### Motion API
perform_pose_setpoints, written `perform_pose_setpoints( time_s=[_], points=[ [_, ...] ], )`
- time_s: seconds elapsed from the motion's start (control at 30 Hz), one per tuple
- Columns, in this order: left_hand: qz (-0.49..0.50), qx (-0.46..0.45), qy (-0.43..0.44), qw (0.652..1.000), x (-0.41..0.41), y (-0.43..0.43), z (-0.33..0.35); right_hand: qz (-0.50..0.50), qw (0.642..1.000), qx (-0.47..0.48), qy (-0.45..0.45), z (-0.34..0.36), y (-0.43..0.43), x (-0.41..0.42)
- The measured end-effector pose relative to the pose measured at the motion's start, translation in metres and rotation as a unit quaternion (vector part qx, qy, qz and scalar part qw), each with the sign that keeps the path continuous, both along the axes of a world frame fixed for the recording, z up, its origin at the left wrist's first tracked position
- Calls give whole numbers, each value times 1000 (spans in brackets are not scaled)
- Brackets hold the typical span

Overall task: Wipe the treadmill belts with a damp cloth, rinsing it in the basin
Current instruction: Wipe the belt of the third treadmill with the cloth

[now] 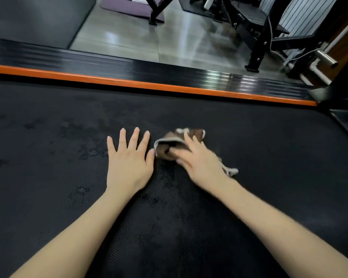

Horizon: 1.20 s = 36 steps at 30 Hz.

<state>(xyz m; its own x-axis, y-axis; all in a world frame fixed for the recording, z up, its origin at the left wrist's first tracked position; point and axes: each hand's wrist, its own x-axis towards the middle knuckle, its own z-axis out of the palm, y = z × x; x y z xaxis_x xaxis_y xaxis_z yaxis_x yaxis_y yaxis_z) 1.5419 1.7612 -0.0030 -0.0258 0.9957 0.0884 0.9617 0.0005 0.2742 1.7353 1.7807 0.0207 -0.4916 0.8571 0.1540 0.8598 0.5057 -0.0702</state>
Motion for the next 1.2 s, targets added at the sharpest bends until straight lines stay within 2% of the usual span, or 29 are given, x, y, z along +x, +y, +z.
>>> perform_pose_setpoints(
  time_s=[0.1,0.17,0.27,0.37,0.43,0.53,0.6,0.67,0.77,0.83,0.93,1.03,1.07,1.1,1.17,1.2],
  points=[
    [32,37,-137,989,-5,-1,7,73,997,9,-1,-3,-87,20],
    [42,56,-175,982,-8,-3,9,101,995,-4,-21,0,-107,28],
    [35,53,-169,984,-9,-2,6,78,996,8,-32,0,-53,19],
    [38,54,-179,982,-8,1,4,-59,998,-20,-33,-1,29,-10],
    [35,57,-170,983,-9,2,2,-112,993,-32,-33,-7,47,-21],
    [37,53,-165,984,-9,2,2,-80,997,-2,17,-11,-1,-16],
    [38,50,-153,986,-8,2,2,-55,997,-42,31,-8,-59,-3],
    [42,45,-146,987,-7,2,4,-29,996,-85,13,-3,-117,10],
    [40,36,-129,990,-8,1,8,-6,998,-69,-11,17,-157,23],
    [33,16,-157,987,-10,-3,14,-51,996,-18,64,28,-163,22],
    [23,7,-222,975,-15,-14,27,-126,972,86,177,36,-168,11],
    [29,23,-129,991,-27,-34,29,-190,945,59,260,37,-164,-9],
    [41,22,-91,995,-32,-40,26,-210,945,19,252,35,-158,-18],
    [53,14,-58,997,-38,-45,22,-213,957,-17,198,30,-154,-27],
    [56,-3,-6,998,-45,-51,12,-135,989,-43,40,14,-153,-34],
    [50,-7,15,999,-46,-52,7,-94,994,-52,-10,7,-155,-30]
  ],
)
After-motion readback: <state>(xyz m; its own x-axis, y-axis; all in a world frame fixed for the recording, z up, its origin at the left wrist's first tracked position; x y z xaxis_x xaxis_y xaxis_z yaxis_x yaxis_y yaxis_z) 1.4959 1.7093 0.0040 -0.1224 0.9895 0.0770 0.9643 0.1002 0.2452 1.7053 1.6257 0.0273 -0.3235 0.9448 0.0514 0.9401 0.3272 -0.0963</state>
